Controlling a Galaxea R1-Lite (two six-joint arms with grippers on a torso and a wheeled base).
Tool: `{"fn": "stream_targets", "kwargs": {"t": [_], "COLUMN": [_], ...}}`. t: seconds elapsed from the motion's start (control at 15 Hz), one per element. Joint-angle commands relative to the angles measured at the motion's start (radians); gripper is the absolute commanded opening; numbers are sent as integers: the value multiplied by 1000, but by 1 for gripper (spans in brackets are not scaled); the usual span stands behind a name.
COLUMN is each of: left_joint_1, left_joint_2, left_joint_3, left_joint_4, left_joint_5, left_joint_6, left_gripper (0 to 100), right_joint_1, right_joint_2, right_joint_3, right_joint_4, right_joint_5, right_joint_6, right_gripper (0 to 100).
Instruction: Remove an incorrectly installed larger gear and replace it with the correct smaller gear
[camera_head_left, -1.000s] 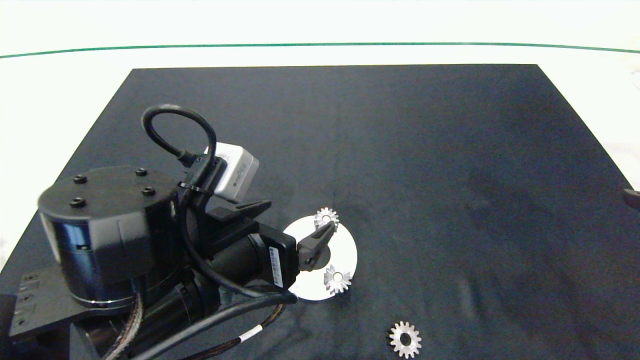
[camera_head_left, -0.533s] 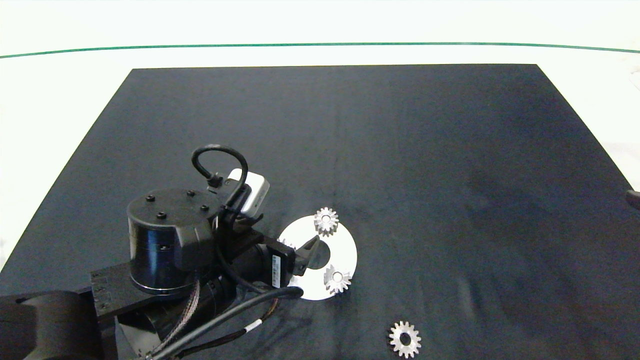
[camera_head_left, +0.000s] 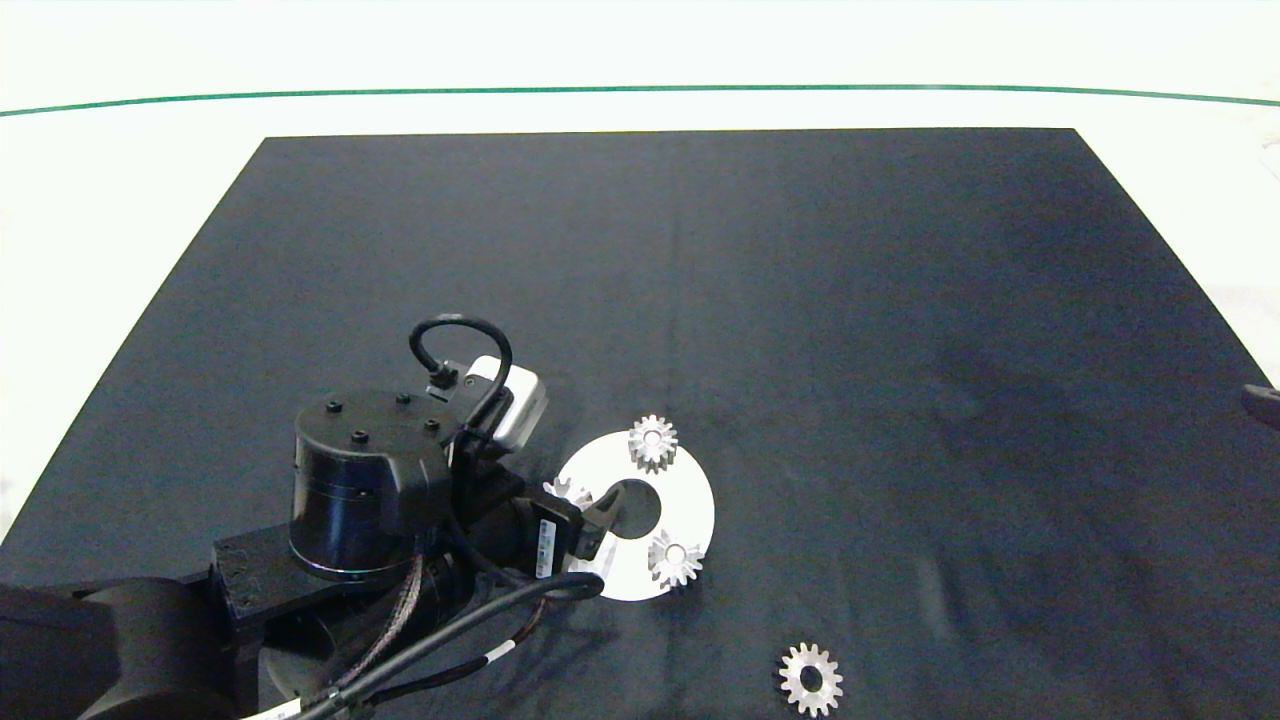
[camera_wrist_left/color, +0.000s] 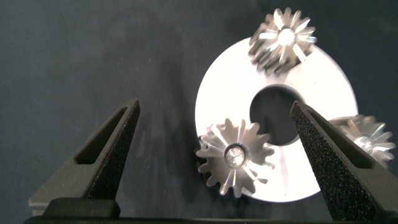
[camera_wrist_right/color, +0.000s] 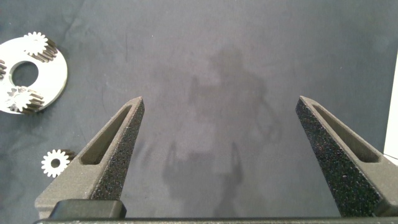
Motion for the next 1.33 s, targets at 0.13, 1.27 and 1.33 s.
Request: {"fn": "stream_targets", "kwargs": {"t": [0.13, 1.27, 1.33], "left_joint_1": [-5, -7, -7], "left_joint_2": [35, 58, 58], "left_joint_3": [1, 36, 39], "left_joint_4": [-9, -9, -9], "left_joint_5": [4, 38, 38], "left_joint_6": [1, 25, 30], "left_gripper": [100, 78, 77], "right_joint_1": [2, 3, 5], "right_joint_2": [3, 9, 11], "right_joint_3": [1, 16, 16], "right_joint_4": [1, 1, 1], "right_joint_5": [0, 0, 0], "right_joint_6": [-3, -6, -6], "right_gripper": [100, 100, 100]}}
